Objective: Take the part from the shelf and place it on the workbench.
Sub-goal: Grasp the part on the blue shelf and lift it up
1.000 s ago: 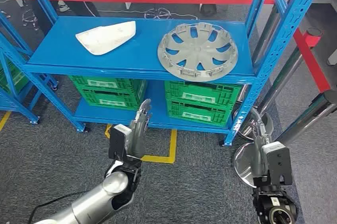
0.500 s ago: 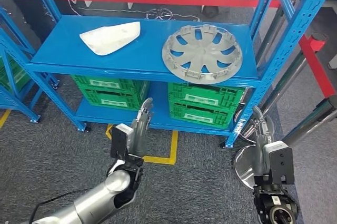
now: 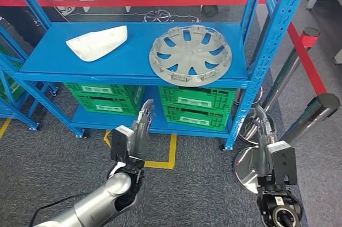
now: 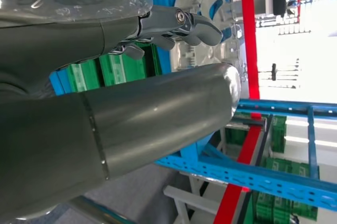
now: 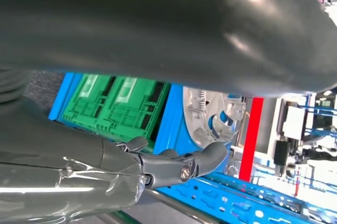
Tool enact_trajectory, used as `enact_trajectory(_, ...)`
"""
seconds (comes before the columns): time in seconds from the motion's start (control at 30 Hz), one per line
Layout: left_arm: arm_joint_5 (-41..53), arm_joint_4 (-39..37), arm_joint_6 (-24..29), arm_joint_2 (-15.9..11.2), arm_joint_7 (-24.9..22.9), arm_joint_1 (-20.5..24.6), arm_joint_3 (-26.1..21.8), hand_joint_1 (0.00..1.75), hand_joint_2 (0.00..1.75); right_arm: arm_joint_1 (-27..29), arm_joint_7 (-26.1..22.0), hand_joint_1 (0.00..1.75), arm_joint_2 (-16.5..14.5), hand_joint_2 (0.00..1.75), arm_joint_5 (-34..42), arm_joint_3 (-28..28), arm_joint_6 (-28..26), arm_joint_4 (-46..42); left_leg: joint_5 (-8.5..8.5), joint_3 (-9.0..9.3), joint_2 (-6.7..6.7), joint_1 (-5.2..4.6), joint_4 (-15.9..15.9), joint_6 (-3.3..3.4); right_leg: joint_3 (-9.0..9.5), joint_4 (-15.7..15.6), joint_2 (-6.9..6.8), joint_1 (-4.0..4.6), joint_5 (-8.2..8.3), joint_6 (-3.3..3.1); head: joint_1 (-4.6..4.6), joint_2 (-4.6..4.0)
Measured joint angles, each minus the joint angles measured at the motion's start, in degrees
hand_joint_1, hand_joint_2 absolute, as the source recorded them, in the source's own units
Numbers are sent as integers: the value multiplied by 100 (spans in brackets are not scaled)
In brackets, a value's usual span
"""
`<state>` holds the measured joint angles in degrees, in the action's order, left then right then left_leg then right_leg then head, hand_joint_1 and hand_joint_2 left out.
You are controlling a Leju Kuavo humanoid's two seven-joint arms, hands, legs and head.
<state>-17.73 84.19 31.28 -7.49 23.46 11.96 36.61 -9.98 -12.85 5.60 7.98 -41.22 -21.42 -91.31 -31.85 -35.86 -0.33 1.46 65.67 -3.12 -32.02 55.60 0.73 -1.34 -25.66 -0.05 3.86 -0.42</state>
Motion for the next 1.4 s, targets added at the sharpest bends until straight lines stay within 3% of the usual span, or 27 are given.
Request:
enact_trajectory(0.03, -3, -1, 0, -1, -2, -7, 0, 0, 0, 4, 1, 0, 0, 0, 0, -1, -4, 1, -93, -271, 0, -1, 396, 4, 7, 0, -2, 17, -13, -18, 19, 0)
enact_trajectory(0.07, -6, -3, 0, -2, -4, -18, 0, 0, 0, 8, 1, 0, 0, 0, 0, -1, -5, 1, -83, -461, 0, -7, 618, 21, 20, 0, 0, 36, -28, -36, 30, 0)
enact_trajectory(0.1, -10, -4, 1, -3, -6, -25, 0, 0, 0, 11, 2, 0, 0, 0, 0, -2, -5, 2, 39, -538, -1, -19, 618, 50, 41, 0, 5, 56, -45, -51, 44, 0)
enact_trajectory(0.17, -14, -6, 2, -6, -7, -25, 0, 0, 0, 11, 2, 0, 0, 0, 0, -2, -9, 2, 559, -334, -2, -78, -58, 166, 114, -3, 19, 93, -92, -65, 76, 0)
enact_trajectory(0.23, -16, -6, 2, -7, -8, -9, 0, 0, 0, 5, 3, 0, 0, 0, 1, -2, -11, 2, 905, -19, 11, -149, -817, 297, 166, -11, 26, 118, -143, -48, 78, 0)
enact_trajectory(0.33, -20, -6, 11, -3, -15, 11, 0, 0, 0, -4, 10, 0, 0, 0, 13, -1, -10, 2, 913, 98, 29, -199, -1091, 351, 186, -38, 17, 112, -195, 24, 58, 0)
enact_trajectory(0.4, -23, -6, 34, -2, -22, 13, 0, 0, 0, -7, 10, 0, 0, 0, 19, -1, -11, 1, 917, 173, 30, -160, -1169, 376, 171, 21, 1, 107, -271, 75, 54, 0)
enact_trajectory(0.47, -28, -6, 53, 4, -27, 17, 0, 0, 0, -27, 16, 0, 1, 0, 20, -1, -28, 1, 911, 267, 36, -119, -1237, 408, -55, 518, -12, 103, -527, 123, 3, 0)
enact_trajectory(0.53, -39, -7, 57, 8, -32, 16, 0, 0, 0, -36, 37, 0, 3, 0, -2, -3, -68, 3, 871, 320, 37, -119, -1241, 431, -479, 1334, -19, 87, -828, 169, -55, 0)
enact_trajectory(0.57, -46, -7, 58, 8, -36, 10, 0, 0, 0, -28, 50, 0, 4, 0, -21, -6, -91, 3, 848, 345, 36, -118, -1239, 431, -643, 1596, -23, 75, -867, 189, -68, 0)
enact_trajectory(0.6, -53, -8, 60, 8, -39, 7, 0, 0, 0, -21, 62, 0, 4, 0, -43, -9, -108, 4, 823, 375, 32, -117, -1237, 426, -705, 1635, -27, 63, -788, 204, -74, 0)
enact_trajectory(0.63, -60, -8, 61, 8, -41, 4, 0, 0, 0, -17, 69, 0, 4, 0, -62, -13, -120, 4, 795, 412, 25, -114, -1233, 414, -650, 1438, -32, 52, -600, 213, -80, 0)
enact_trajectory(0.7, -66, -9, 61, 9, -42, 4, 0, 0, 0, -21, 75, 0, 4, 0, -86, -17, -133, 4, 724, 500, 11, -115, -1219, 373, -307, 624, -43, 34, -133, 211, -91, 0)
enact_trajectory(0.73, -68, -9, 61, 9, -43, 8, 0, 0, 0, -29, 78, 0, 4, 0, -93, -20, -137, 3, 691, 521, 4, -123, -1200, 345, -137, 274, -41, 36, -4, 191, -102, 0)
enact_trajectory(0.77, -69, -10, 61, 9, -44, 12, 0, 0, 0, -34, 84, 0, 4, 0, -99, -22, -141, 3, 671, 526, 1, -132, -1187, 316, -27, 56, -37, 43, 49, 162, -104, 0)
enact_trajectory(0.9, -74, -11, 63, 5, -46, 20, 2, 0, 0, -43, 102, 0, 7, 0, -114, -32, -163, 1, 573, 485, 7, -127, -1100, 202, 53, -56, -7, 57, 22, 20, -79, 0)
enact_trajectory(0.97, -79, -13, 66, 1, -45, 31, 2, 0, 0, -56, 109, 0, 7, 0, -133, -33, -167, -1, 331, 253, 8, -109, -627, 136, 90, -89, -13, 34, 19, -33, -36, 0)
enact_trajectory(1.03, -85, -15, 65, -2, -44, 25, 2, 0, 0, -60, 117, 0, 7, 0, -157, -33, -172, 1, 60, -222, 8, -89, 182, 85, 99, -89, -24, 34, -3, -67, 6, 0)
enact_trajectory(1.07, -88, -19, 64, -4, -44, 16, 3, 0, 0, -58, 121, 0, 7, 0, -167, -33, -175, 1, 0, -430, 8, -80, 491, 71, 104, -88, -27, 35, -15, -75, 16, 0)
enact_trajectory(1.1, -92, -24, 63, -7, -42, 9, 3, 0, 0, -53, 124, 0, 7, 0, -175, -34, -177, 2, 58, -537, 9, -75, 584, 66, 118, -87, -29, 35, -31, -79, 28, 0)
enact_trajectory(1.13, -96, -29, 61, -10, -37, 7, 4, 0, 0, -49, 125, 0, 7, 0, -183, -36, -181, 2, 229, -517, 10, -70, 432, 70, 143, -87, -29, 33, -52, -75, 41, 0)
enact_trajectory(1.2, -106, -36, 58, -15, -25, 14, 4, 0, 0, -44, 125, 0, 7, 0, -198, -37, -190, 2, 713, -203, 40, -63, -364, 94, 215, -87, -29, 30, -105, -44, 78, 0)
enact_trajectory(1.23, -111, -38, 57, -15, -19, 24, 4, 0, 0, -46, 123, 0, 7, 0, -204, -37, -195, 1, 868, -35, 64, -74, -738, 113, 237, -84, -28, 42, -133, -18, 93, 0)
enact_trajectory(1.3, -119, -43, 53, -9, -10, 41, 4, 0, 0, -48, 121, 0, 7, 0, -208, -40, -199, 0, 936, 117, 90, -98, -1083, 165, 255, -90, -31, 69, -174, 38, 88, 0)
enact_trajectory(1.4, -126, -45, 44, -4, -1, 47, 4, 0, 0, -45, 119, 0, 8, 0, -209, -46, -199, -3, 903, 160, 52, -104, -1125, 280, 258, -72, -55, 59, -247, 127, 29, 0)
